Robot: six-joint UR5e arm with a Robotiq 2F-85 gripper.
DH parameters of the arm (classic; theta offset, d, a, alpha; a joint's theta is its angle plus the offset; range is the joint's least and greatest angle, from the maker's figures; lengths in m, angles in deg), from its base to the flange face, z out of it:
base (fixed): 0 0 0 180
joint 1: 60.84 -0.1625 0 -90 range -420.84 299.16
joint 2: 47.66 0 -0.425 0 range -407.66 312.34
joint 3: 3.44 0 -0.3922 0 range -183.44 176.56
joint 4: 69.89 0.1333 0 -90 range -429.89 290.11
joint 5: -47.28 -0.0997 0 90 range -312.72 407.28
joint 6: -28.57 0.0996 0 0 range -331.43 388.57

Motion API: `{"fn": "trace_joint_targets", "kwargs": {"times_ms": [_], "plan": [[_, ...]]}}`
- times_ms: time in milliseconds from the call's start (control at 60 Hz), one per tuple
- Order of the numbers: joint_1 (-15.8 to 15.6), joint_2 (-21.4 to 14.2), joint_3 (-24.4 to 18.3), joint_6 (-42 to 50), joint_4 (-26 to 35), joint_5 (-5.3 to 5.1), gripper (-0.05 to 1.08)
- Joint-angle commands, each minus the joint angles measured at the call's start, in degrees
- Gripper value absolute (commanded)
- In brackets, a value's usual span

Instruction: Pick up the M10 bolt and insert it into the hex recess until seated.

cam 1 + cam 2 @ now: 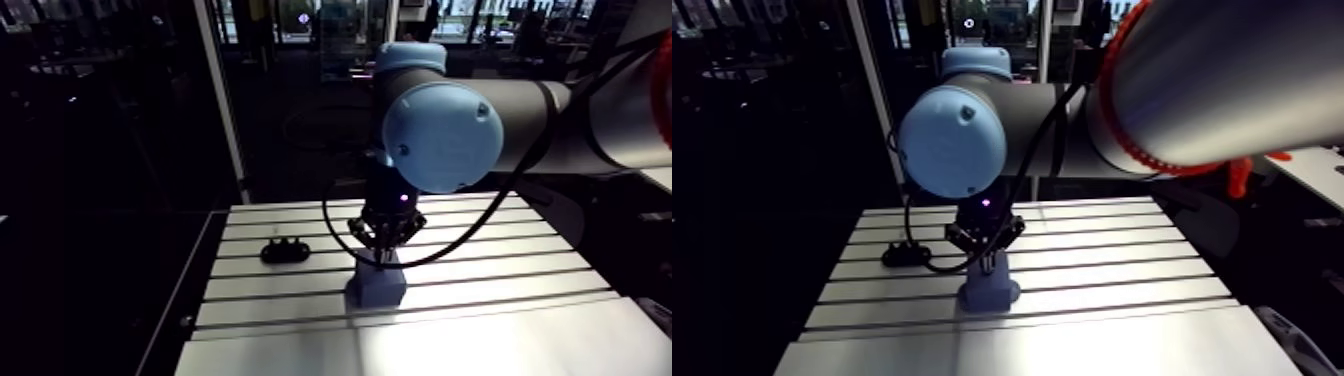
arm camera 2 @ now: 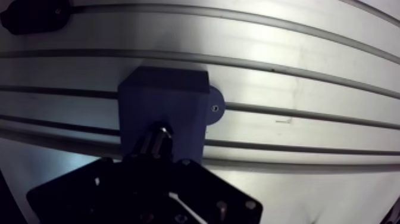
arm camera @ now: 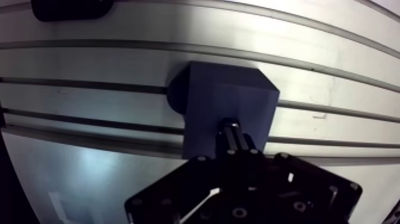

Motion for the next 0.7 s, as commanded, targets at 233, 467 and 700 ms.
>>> {"fn": "trace_joint_targets", "kwargs": {"times_ms": [233, 467, 700], "plan": [[0.1, 0.5, 0.0, -0.1, 0.0, -0.08, 1.07], [0.1, 0.6, 0.0, -0.2, -0.6, -0.08, 1.07], [0.1, 1.4, 0.2, -0.4, -2.3, -0.09, 1.07]]}}
